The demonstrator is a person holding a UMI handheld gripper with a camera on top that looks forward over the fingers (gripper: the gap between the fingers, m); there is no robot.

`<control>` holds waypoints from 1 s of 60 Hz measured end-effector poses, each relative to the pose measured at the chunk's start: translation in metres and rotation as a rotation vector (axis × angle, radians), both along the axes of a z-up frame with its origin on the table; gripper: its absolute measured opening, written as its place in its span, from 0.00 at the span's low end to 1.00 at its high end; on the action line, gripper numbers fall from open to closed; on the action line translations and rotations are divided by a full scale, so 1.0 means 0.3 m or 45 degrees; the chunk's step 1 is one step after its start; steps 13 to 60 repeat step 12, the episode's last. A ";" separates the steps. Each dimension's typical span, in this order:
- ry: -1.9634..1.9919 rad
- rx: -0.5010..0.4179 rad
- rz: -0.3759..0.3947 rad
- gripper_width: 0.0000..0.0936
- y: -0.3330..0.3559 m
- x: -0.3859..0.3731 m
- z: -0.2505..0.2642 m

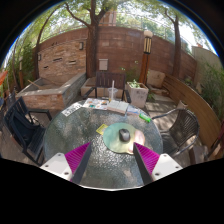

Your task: Arrange mouse

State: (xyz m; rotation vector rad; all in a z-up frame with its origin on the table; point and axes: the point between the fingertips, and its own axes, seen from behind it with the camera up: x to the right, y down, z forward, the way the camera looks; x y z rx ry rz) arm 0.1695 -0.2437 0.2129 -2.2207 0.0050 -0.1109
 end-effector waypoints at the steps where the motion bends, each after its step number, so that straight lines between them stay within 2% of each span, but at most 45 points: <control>1: 0.003 -0.001 -0.004 0.92 -0.012 -0.006 0.003; 12: -0.031 0.011 -0.038 0.92 -0.086 -0.024 0.037; 60: -0.031 0.011 -0.038 0.92 -0.086 -0.024 0.037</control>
